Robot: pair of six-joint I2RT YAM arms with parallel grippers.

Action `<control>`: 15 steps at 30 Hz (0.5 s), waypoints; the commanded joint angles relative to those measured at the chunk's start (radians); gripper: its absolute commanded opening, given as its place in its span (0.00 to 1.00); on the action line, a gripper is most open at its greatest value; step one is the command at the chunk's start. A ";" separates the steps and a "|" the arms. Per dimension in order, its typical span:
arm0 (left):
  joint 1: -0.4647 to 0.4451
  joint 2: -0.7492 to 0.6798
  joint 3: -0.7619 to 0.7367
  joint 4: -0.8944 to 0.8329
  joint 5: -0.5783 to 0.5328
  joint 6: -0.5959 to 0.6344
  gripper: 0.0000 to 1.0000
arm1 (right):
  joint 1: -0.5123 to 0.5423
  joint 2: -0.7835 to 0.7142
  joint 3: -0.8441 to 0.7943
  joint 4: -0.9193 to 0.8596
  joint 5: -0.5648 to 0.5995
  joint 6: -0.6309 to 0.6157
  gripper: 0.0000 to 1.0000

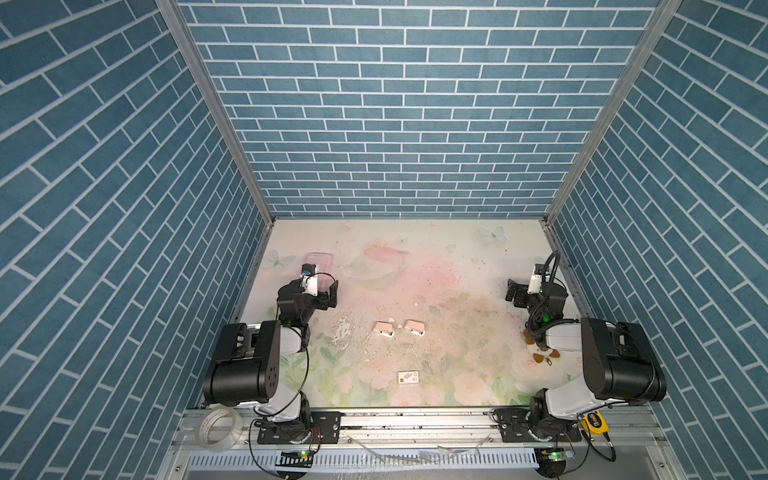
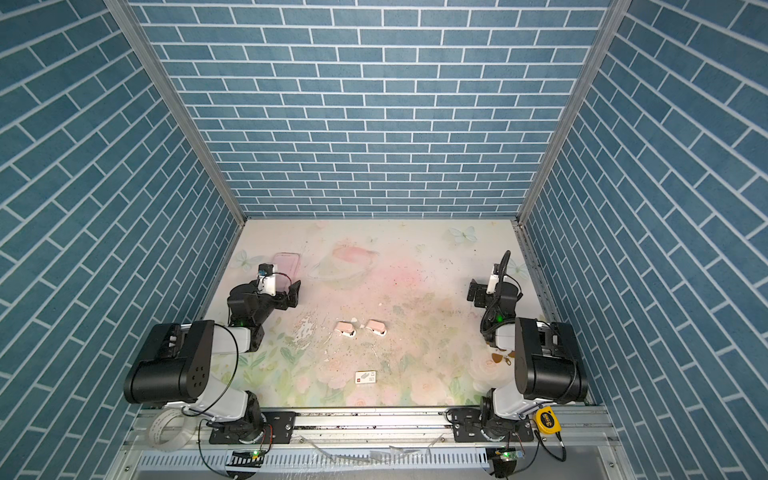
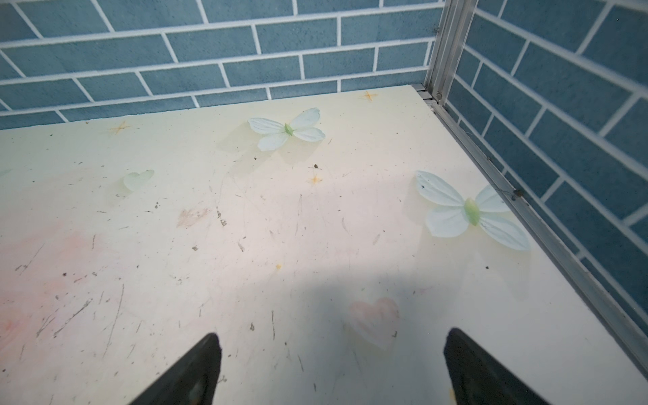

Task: Load the staples into the stapler

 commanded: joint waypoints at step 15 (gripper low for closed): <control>-0.009 -0.318 0.385 -1.051 0.189 0.214 1.00 | 0.008 -0.290 0.308 -0.836 0.117 0.264 0.99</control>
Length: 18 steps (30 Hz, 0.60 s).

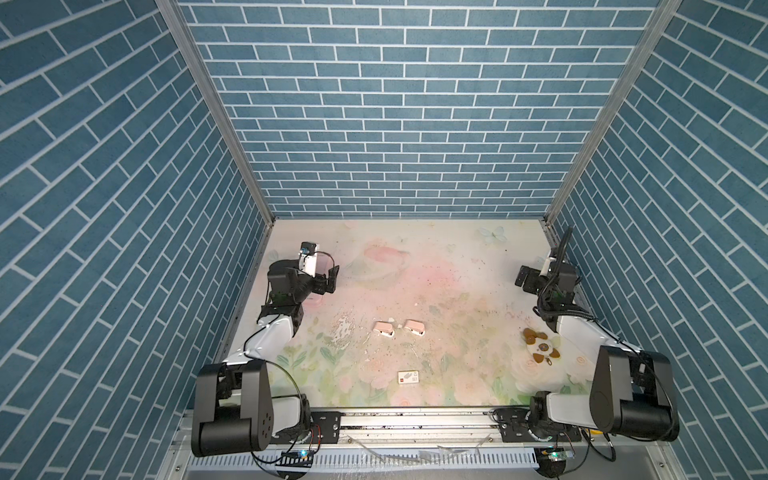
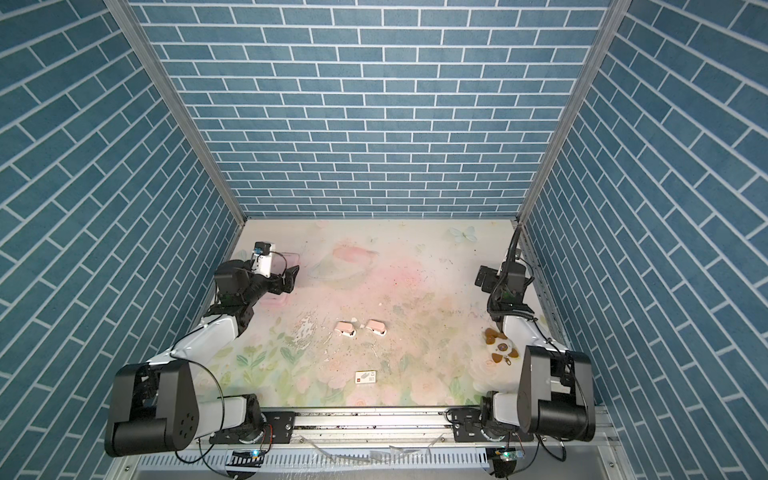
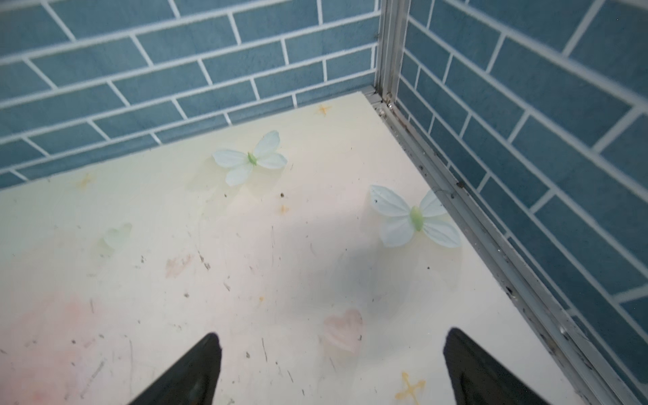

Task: Load the staples into the stapler

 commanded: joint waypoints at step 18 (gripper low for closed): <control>-0.538 -0.220 0.209 -1.162 0.155 0.580 0.96 | 0.139 -0.271 0.054 -0.758 -0.599 0.335 0.83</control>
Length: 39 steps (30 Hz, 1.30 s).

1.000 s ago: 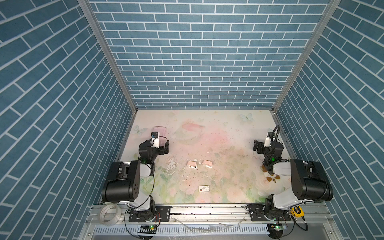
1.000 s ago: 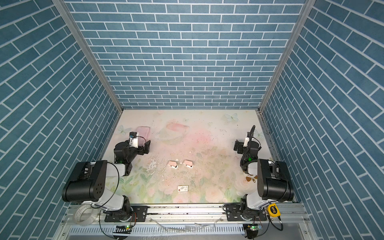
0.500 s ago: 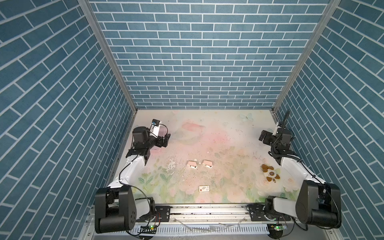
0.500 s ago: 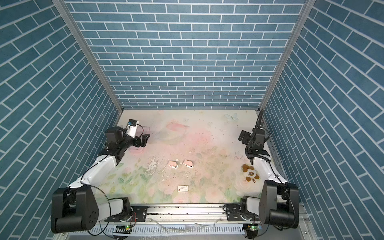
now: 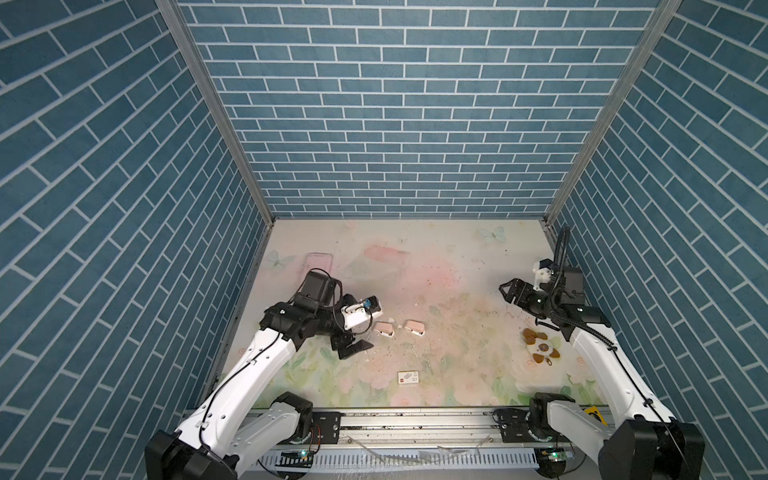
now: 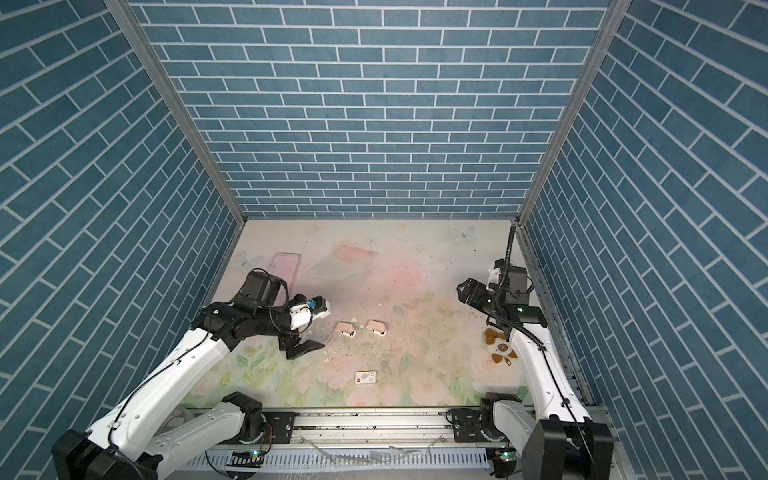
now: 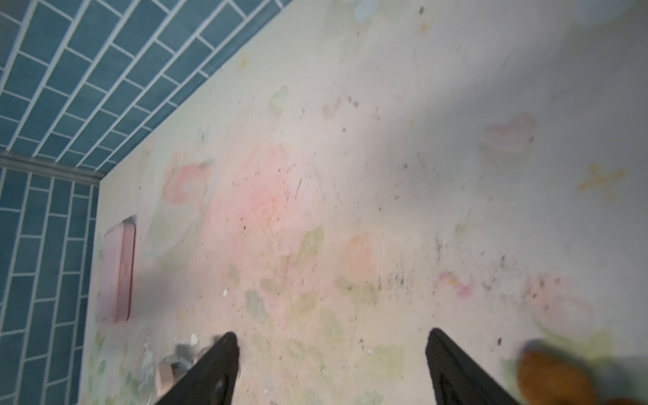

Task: Load the staples into the stapler
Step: 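Move the left gripper over the white staple box while the right gripper swings toward it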

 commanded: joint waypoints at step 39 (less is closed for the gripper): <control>-0.579 0.488 0.018 0.295 -0.250 -0.321 0.73 | 0.097 -0.283 -0.207 -0.114 -0.311 0.248 0.62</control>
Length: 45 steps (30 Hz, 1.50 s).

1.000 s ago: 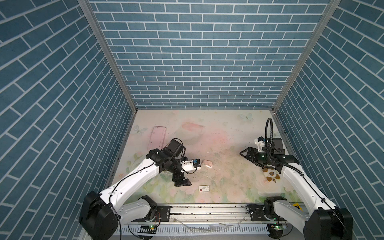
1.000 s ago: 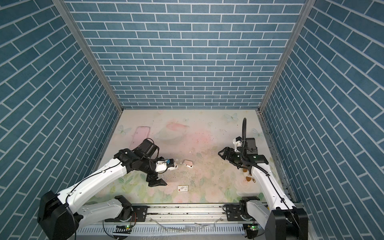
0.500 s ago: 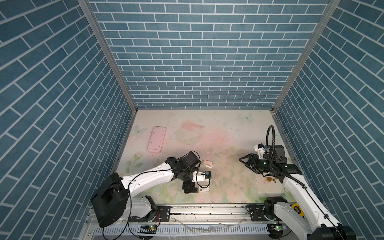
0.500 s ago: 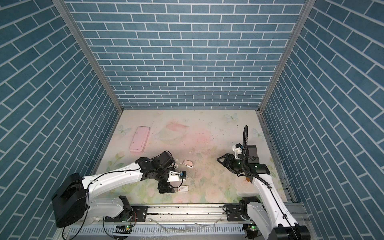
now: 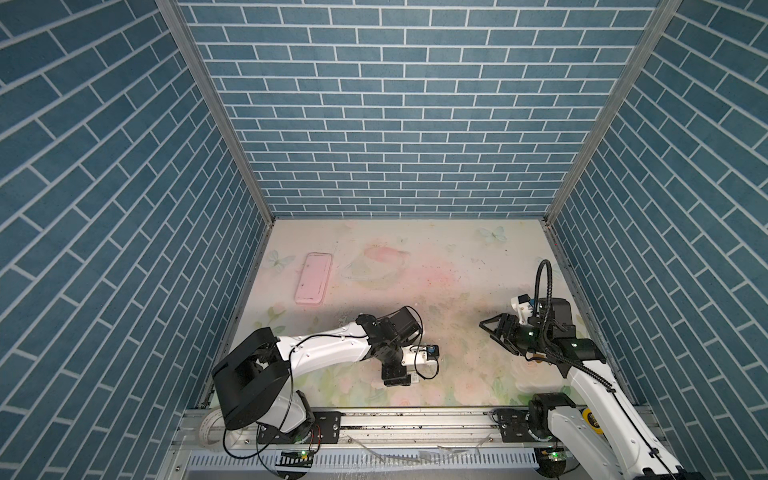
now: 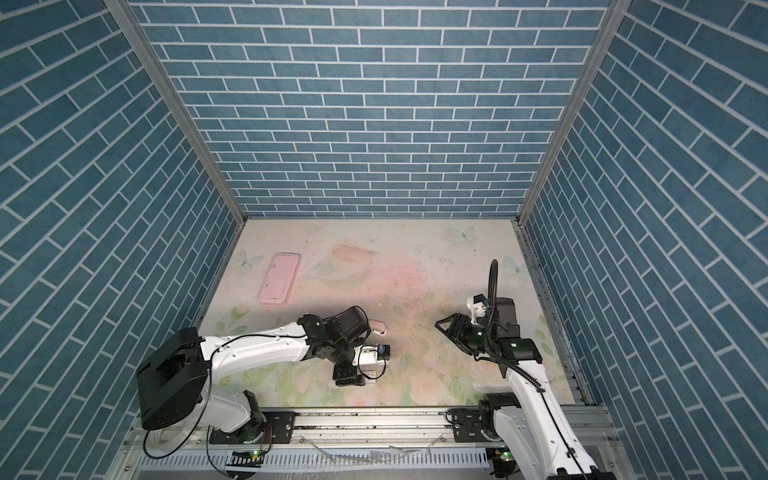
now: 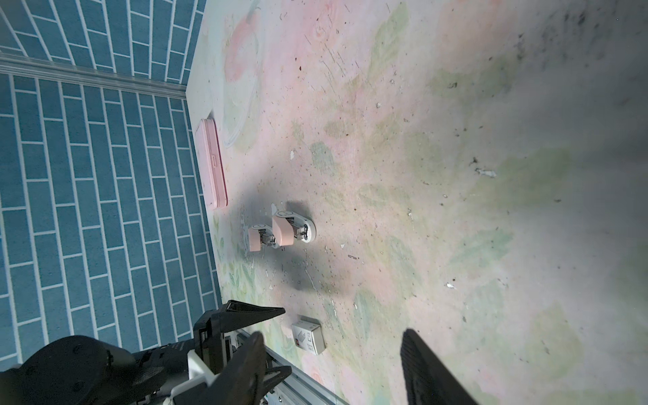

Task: Load the staples into the stapler
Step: 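Move the left gripper over the white staple box while the right gripper swings toward it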

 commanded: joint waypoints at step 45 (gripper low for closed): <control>-0.109 0.207 0.095 -0.069 -0.175 -0.013 0.41 | 0.004 -0.080 0.032 -0.081 -0.043 -0.049 0.61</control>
